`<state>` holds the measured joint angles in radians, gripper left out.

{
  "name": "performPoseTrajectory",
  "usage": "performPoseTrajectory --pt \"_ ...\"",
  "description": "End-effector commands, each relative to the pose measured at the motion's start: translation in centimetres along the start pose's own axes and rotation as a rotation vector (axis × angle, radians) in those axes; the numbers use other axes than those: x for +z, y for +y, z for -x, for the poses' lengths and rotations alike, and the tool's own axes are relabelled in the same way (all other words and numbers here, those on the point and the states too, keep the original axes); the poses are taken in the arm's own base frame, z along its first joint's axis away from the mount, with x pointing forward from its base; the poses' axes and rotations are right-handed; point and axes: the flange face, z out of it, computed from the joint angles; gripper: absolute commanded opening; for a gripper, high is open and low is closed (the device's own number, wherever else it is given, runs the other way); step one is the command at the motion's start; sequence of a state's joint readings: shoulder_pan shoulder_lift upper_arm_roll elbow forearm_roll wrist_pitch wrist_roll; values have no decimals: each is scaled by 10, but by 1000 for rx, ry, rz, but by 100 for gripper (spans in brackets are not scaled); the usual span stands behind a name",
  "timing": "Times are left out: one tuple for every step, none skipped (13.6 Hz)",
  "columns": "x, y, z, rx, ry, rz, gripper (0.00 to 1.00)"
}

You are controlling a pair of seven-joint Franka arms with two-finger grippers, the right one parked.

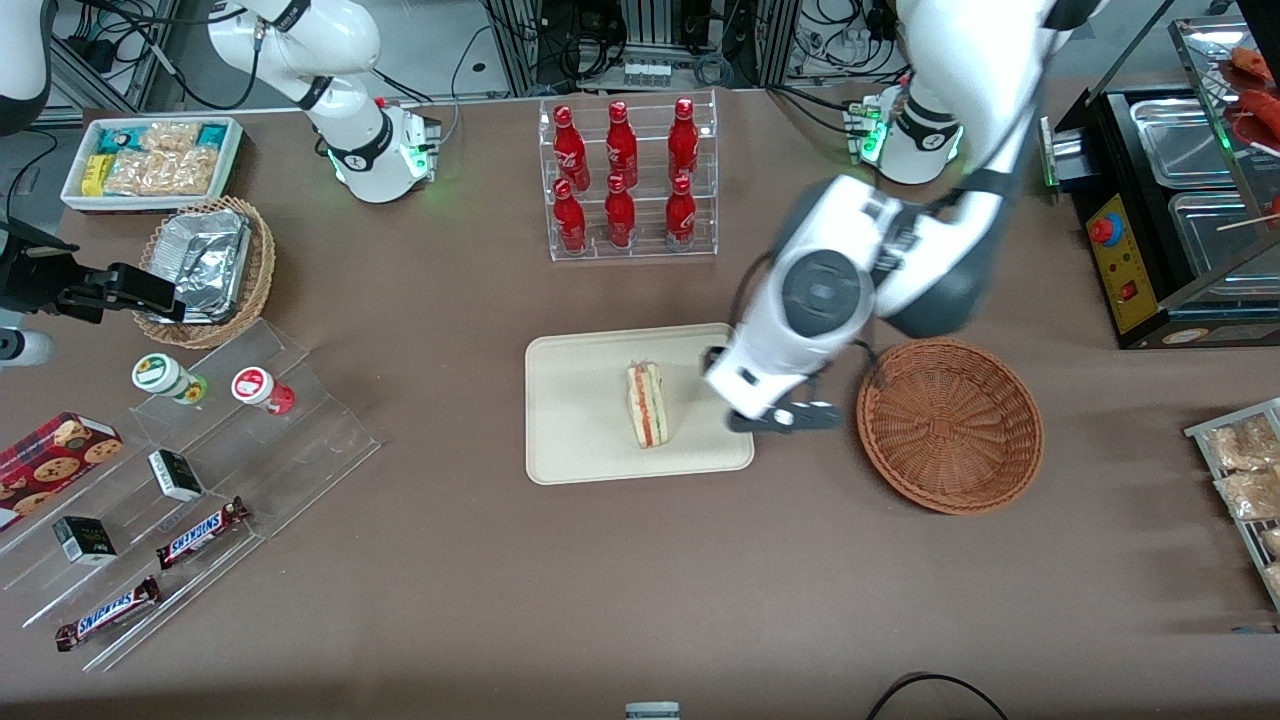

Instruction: Place sandwich from basket to tray

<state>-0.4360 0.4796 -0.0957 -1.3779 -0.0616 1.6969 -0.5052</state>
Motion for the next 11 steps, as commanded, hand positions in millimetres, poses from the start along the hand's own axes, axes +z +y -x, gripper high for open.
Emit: performPoseTrajectory --pt "-14 -52 17 72 -11 -8 100" --pt "-20 -73 17 58 -8 -5 100" --pt "-26 -89 18 42 -5 -1 100" --pt "-30 -102 18 27 -6 0 100" --pt "-32 -113 20 13 -7 -2 100" --pt "-36 -128 24 0 -6 -1 100" --pt "-43 -145 29 2 0 2 100" --pt "-47 -157 35 24 2 1 100" --pt "-54 -171 42 29 1 2 100" --pt "-61 -183 50 26 -7 -1 100" --pt "-69 -194 58 16 -4 -2 100"
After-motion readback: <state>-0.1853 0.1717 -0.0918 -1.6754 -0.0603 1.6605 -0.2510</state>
